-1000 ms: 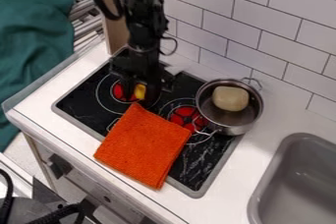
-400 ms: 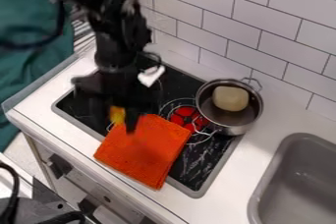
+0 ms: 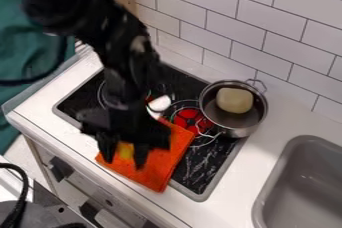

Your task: Put the yellow knife on the orange cloth

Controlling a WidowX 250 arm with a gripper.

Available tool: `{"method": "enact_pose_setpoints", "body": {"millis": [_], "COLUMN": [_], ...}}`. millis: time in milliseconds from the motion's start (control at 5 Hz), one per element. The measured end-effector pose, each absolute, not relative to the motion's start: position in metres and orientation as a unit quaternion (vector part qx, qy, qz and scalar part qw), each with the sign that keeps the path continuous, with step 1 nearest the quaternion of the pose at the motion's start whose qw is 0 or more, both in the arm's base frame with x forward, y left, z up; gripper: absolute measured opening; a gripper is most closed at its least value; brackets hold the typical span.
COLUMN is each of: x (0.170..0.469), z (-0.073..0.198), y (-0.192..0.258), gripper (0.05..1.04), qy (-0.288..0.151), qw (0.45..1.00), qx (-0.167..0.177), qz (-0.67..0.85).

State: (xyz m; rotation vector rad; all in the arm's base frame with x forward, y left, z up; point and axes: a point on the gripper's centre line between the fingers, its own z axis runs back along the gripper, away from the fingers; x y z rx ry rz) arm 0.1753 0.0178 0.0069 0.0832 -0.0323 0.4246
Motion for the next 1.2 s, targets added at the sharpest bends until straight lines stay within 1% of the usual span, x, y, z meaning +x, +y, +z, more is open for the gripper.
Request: {"method": "enact_pose_setpoints", "body": {"millis": [200, 400, 600, 800, 1000, 1200], "x": [0.184, 0.194, 0.200, 0.198, 0.207, 0.217], "z": [-0.004, -0.016, -0.019, -0.018, 0.020, 0.036], "y": [0.016, 0.011, 0.009, 0.010, 0.012, 0.012], "gripper": [0.559, 0.871, 1.021, 1.011, 1.011, 1.011], "qy": [0.001, 0.017, 0.012, 0.015, -0.033, -0.049], "qw": [0.976, 0.976, 0.975, 0.975, 0.973, 0.976], "qx": [0.040, 0.025, 0.012, 0.013, 0.025, 0.029], "qz": [0.213, 0.215, 0.219, 0.220, 0.228, 0.209]}}
